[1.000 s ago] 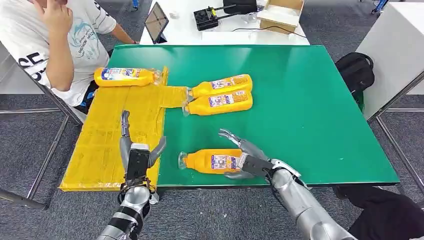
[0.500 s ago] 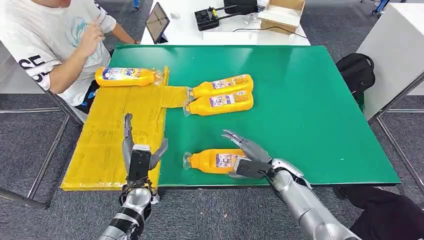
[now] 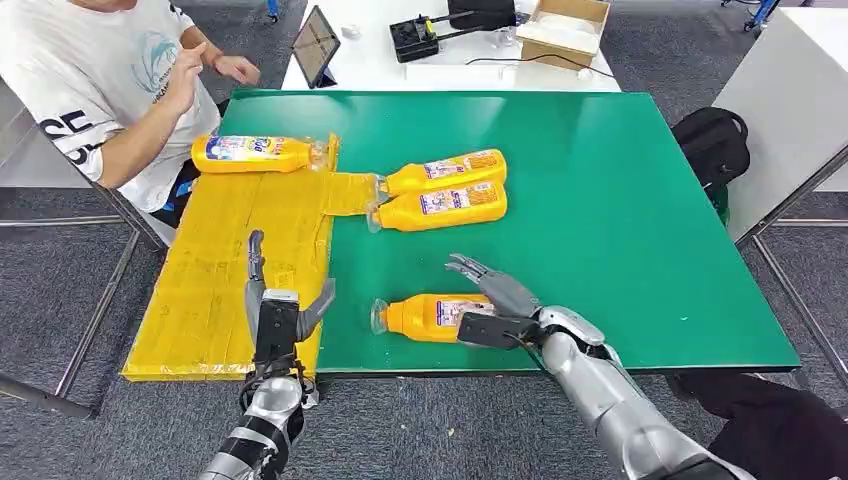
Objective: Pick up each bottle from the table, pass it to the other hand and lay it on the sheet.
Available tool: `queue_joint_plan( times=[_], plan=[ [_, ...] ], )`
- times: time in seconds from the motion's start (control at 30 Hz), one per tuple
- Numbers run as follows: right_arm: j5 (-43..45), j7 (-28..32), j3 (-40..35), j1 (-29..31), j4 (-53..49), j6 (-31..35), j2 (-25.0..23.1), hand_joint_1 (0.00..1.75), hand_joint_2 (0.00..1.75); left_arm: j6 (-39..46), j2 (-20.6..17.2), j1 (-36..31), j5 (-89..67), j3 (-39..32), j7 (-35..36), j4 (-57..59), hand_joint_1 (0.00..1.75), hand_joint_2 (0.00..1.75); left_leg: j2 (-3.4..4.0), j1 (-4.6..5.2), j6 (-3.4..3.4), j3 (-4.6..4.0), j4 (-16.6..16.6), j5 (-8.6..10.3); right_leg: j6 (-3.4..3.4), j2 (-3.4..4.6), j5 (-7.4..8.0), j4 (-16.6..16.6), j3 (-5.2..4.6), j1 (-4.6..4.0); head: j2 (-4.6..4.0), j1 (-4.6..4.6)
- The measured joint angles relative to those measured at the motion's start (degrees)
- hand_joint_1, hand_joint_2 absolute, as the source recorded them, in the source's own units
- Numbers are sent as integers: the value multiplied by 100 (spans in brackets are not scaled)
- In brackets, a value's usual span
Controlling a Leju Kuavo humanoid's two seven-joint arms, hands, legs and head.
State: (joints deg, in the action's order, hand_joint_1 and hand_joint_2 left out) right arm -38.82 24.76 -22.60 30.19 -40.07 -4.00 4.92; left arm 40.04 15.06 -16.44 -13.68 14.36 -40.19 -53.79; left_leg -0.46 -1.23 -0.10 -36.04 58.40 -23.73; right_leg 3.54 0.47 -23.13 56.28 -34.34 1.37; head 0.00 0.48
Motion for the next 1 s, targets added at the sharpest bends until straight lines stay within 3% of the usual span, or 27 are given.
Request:
queue_joint_plan(
  times=[0.5, 0.63, 0.93, 0.97, 1.0],
  plan=[
    [-206, -453, -352, 487, 781, -181, 241, 0, 175, -219, -2, -10, 256, 55, 0, 164, 0, 175, -10, 0, 21, 67, -1, -9, 15, -5, -5, -22, 21, 0, 0, 0],
    [-212, -461, -396, 546, 844, -190, 284, 0, 175, -219, -2, -10, 258, 57, 0, 168, 0, 175, -9, 0, 26, 66, -1, -4, 17, -5, 6, -30, 78, 1, 0, 0],
    [-241, -536, -459, 624, 914, -374, 359, 0, 175, -240, -2, -22, 258, 57, 0, 199, 0, 175, -11, 0, 28, 71, -1, -12, 22, -6, -5, -42, 30, 1, 0, -2],
    [-243, -536, -485, 653, 929, -477, 393, 23, 175, -271, -2, -29, 260, 57, 0, 218, 0, 175, -13, 0, 29, 71, -1, -12, 22, -7, -5, -43, 31, 1, 0, 0],
    [-238, -536, -505, 673, 934, -555, 419, 84, 175, -280, -2, -35, 275, 57, 0, 229, 0, 175, -13, 0, 29, 71, -1, -11, 24, -8, -4, -44, 32, 1, 0, -2]
  ],
)
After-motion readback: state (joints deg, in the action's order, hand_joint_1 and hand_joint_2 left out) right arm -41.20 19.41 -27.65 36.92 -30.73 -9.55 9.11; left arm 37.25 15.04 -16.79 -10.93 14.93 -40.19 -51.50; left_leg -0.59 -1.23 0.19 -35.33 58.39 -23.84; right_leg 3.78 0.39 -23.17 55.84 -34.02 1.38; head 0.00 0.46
